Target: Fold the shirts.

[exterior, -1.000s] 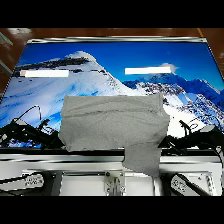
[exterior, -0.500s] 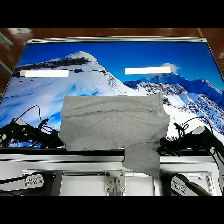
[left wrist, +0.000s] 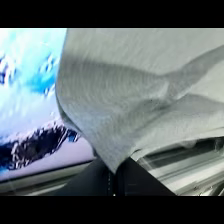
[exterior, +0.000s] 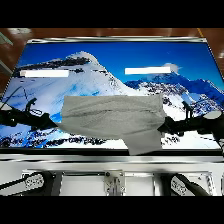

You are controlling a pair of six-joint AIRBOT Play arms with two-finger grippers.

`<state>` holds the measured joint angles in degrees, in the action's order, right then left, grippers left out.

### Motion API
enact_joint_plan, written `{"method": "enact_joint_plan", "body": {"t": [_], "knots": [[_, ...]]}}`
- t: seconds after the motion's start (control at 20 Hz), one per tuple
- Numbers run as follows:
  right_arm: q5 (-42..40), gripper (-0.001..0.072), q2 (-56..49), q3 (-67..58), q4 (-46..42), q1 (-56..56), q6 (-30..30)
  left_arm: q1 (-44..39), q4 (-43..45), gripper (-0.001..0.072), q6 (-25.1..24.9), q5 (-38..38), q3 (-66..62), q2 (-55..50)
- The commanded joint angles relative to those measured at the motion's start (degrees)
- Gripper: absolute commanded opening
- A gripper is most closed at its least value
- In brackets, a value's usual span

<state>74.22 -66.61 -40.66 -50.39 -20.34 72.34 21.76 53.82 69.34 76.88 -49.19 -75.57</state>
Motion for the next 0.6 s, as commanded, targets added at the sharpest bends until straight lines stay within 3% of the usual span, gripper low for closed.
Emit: {"method": "enact_joint_plan", "body": {"t": [0.0,0.3,0.55], "knots": [[-5.11,0.0060,-0.85,-9.44,2.29,3.63,3.48,0.00,-2.82,0.0036,1.49,-0.11,-8.39,-0.90],[-14.80,0.0060,-15.76,-23.50,3.67,7.41,6.19,-0.44,-13.20,0.0036,2.47,-4.87,-21.18,-12.35],[-19.21,0.0061,-25.51,-32.65,4.48,7.41,6.19,-5.95,-13.79,0.0037,5.20,-4.48,-33.40,-25.31]]}}
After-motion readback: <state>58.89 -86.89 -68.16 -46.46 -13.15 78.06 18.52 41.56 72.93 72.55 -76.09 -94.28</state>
